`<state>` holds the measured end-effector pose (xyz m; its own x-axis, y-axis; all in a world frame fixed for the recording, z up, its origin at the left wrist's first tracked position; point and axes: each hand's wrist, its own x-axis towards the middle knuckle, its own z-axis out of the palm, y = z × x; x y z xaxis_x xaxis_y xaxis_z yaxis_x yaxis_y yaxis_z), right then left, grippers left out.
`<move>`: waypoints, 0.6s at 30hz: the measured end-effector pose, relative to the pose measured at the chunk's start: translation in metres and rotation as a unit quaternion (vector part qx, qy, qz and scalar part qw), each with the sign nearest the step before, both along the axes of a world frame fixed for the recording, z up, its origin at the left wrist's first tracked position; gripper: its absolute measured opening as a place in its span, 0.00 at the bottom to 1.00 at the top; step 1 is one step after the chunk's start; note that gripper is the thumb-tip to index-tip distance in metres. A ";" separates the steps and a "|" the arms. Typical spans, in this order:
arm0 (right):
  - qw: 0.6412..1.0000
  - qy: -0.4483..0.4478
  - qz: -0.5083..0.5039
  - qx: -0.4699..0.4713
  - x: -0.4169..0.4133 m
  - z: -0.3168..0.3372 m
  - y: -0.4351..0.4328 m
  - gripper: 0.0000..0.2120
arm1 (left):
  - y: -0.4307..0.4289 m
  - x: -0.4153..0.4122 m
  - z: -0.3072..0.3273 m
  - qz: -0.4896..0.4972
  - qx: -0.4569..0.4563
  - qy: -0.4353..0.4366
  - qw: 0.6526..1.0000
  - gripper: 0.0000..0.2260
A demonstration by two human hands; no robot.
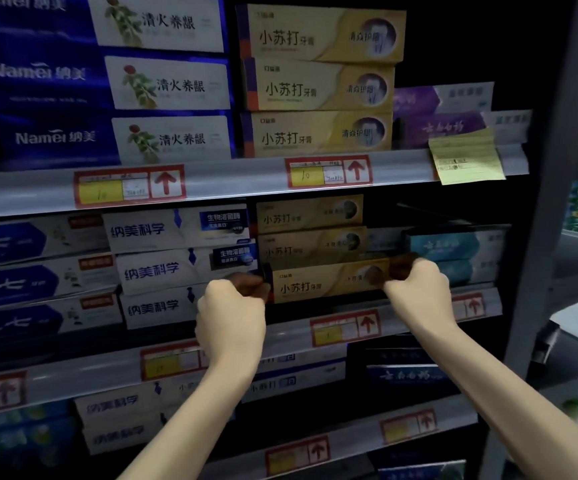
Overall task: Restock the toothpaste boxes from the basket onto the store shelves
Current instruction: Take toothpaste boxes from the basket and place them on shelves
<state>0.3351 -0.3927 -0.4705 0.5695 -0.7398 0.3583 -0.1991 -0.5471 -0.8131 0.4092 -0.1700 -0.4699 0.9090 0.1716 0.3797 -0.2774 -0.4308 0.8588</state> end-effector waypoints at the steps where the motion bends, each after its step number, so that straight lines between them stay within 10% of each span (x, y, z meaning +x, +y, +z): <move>1: 0.999 0.026 -0.009 -0.015 0.001 -0.003 0.000 0.08 | 0.000 0.000 -0.003 0.015 0.038 0.005 0.999 0.04; 10: 0.996 0.013 -0.038 -0.073 -0.016 -0.009 0.008 0.11 | 0.014 -0.024 0.002 -0.001 0.096 -0.066 0.993 0.03; 18: 0.995 -0.020 0.084 -0.049 -0.106 -0.004 0.070 0.20 | 0.061 -0.087 -0.002 -0.223 0.038 -0.061 0.972 0.05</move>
